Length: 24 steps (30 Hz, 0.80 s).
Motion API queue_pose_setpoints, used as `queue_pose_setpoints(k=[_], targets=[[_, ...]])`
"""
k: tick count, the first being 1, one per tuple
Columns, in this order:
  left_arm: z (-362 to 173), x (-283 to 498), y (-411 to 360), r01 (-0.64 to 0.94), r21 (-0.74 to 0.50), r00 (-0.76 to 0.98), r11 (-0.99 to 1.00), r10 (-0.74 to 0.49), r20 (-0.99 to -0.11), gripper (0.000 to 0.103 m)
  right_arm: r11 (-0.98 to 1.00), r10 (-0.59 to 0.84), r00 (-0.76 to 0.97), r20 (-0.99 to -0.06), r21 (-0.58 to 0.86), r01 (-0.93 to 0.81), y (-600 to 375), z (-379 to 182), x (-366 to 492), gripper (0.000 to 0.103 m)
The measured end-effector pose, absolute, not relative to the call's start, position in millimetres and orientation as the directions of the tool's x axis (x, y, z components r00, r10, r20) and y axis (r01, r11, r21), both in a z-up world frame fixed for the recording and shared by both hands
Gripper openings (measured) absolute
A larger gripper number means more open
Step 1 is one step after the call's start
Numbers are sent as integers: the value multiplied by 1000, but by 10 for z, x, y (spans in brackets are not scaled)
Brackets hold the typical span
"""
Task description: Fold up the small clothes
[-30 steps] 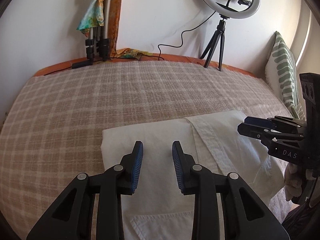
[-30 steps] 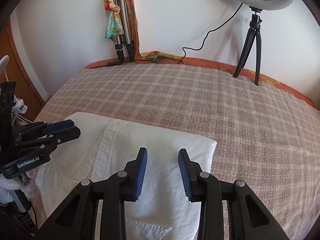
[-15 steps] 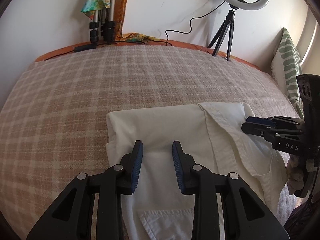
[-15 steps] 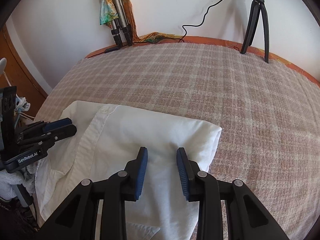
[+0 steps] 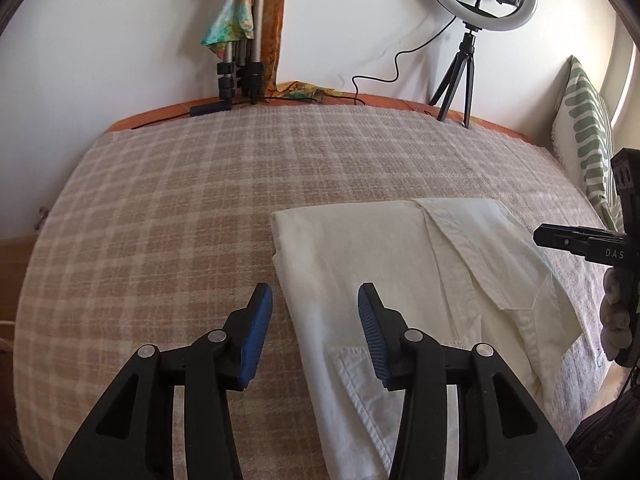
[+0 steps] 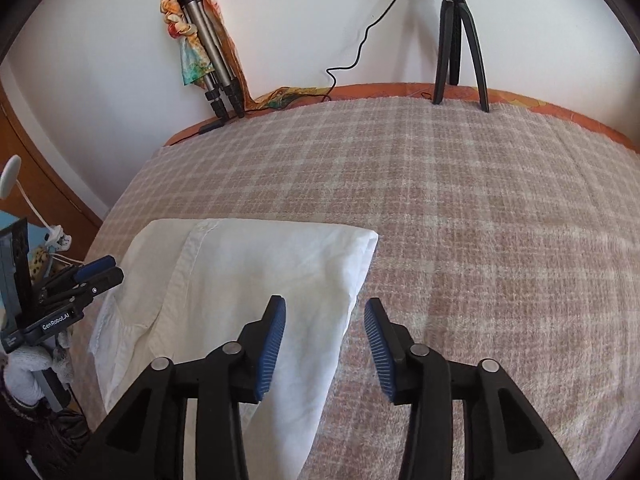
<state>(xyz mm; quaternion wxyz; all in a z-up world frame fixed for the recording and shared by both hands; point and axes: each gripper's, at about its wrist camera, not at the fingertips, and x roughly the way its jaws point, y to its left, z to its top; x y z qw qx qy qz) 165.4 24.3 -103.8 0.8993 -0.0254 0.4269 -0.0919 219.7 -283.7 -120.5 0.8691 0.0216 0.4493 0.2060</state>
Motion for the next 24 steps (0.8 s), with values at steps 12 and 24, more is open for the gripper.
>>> queue_pose_setpoints(k=[12,24], targets=[[-1017,1640,343,133,-305,572,943,-324,-753,53,889,443,435,-784,319,-329,-2804,-1445,2269,71],[-1430,1705,556,27,-577,452,816,-525,-721,53,807,590,373,-716,506,-304,-2983,-1566,2303,66]])
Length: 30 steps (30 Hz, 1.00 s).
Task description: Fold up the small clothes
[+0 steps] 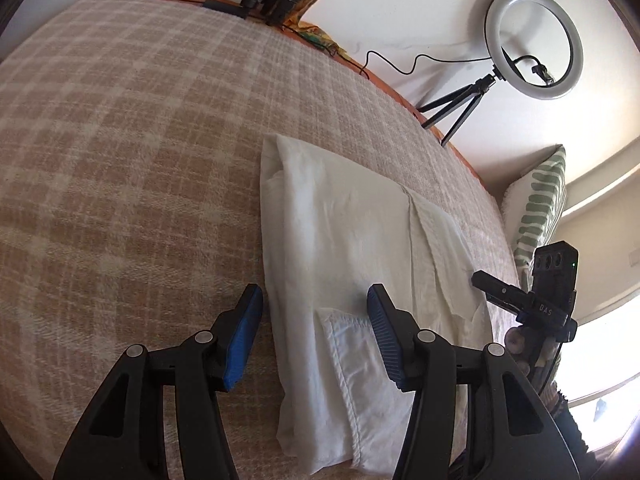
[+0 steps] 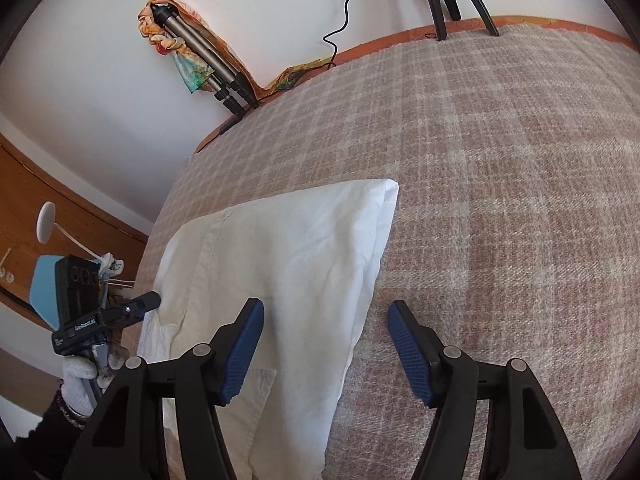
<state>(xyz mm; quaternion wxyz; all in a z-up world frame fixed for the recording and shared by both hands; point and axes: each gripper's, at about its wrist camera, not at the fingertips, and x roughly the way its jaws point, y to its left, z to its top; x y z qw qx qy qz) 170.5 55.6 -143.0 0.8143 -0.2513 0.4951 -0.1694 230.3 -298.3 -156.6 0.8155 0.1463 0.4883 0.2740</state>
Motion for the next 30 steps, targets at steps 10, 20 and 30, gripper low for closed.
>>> queue_pose_setpoints(k=[10,20,30], targets=[[-1426,1782,501,59,-607,440,792,-567,-697,46,694,718,322,-617,673,-256,-3109,-1720,2332,49],[-1357,1746,432,95,-571,476,816,-541,-694,20,702,710,317,-629,664,-256,-2941,-1664,2338,18],[-1030,1630,203,219,-503,530,836,-535,-658,10,779,625,405,-667,509,-366,-2749,-1166,2187,13]])
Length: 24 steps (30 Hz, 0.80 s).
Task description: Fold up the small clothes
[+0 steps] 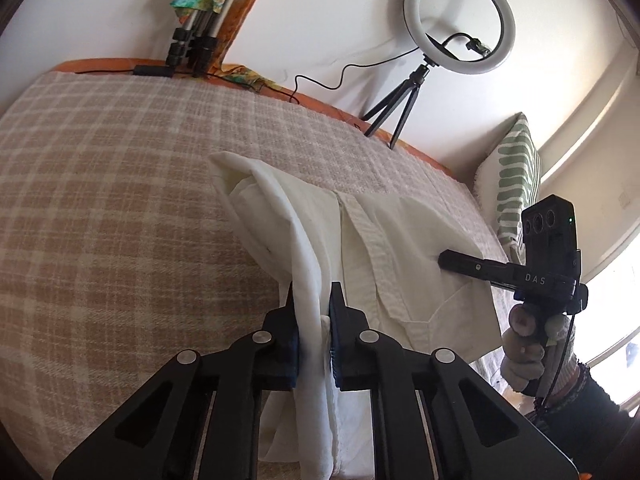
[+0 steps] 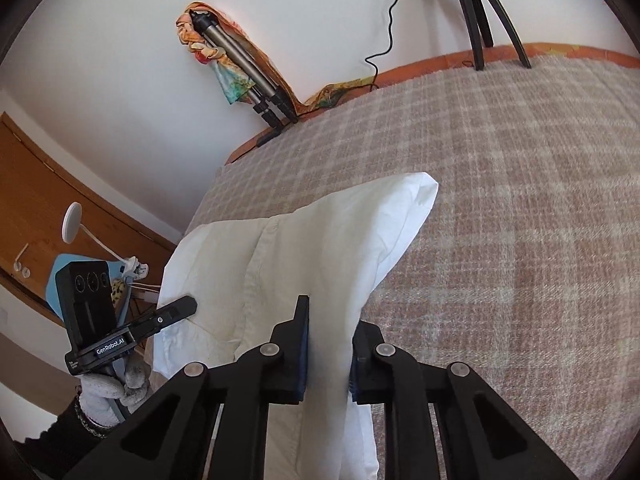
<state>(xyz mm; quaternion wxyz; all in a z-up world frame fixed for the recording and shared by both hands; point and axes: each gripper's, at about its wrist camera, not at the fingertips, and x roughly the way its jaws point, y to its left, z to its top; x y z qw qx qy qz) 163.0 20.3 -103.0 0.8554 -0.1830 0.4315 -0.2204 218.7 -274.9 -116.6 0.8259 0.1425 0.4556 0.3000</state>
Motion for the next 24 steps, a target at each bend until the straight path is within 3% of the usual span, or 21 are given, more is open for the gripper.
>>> queue_pose_setpoints(k=[11,24], targets=[[-820,1779,-70,265,-518,539,813,-570,-619,9,804,594,491,-637,467,-368,-3079,-838,2215,13],[-590,2473,-1207,400,-522,502,753,-656,-563,9,901,433,618,-656,330,-281,-4111,-379,2577,13]])
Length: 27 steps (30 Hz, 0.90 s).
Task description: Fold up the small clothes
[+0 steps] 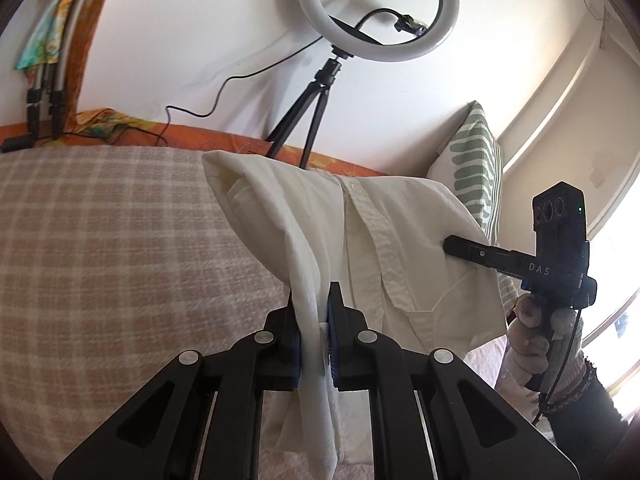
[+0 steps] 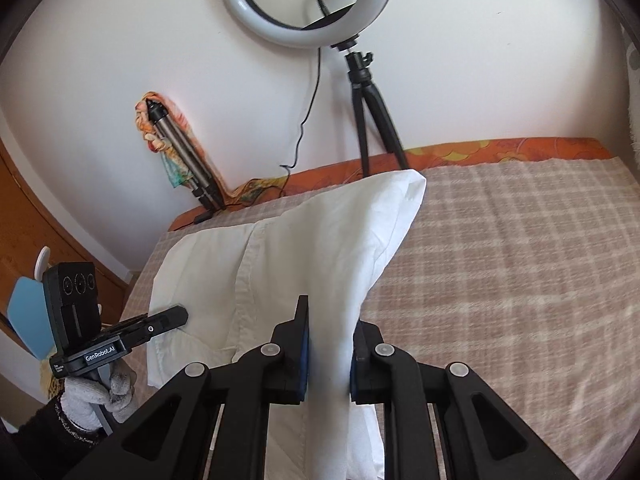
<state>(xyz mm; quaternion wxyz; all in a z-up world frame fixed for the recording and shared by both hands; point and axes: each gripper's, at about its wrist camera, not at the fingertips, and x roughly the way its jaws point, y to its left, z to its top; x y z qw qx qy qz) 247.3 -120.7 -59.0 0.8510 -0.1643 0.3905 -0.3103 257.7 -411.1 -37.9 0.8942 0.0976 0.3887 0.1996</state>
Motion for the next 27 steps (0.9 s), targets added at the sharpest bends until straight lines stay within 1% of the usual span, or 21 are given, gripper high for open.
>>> queue_pose_setpoints(k=[9,19,27], targets=[[-577,2983,-1930,442,-495,502,748,-664,-555,9,944,326,676,-661,259,-203,-4716,-294,3108,13],[-711,3297,-2433,453,-432,513,780,-624,-589,9,965,257,699,-667,219,-145,-5092,-460,3591,13],[-777,3402,-2677,459,-363,529,811,-578,-622,9,979,201,689,-696,169,-115,-5266,-690,3849,13]])
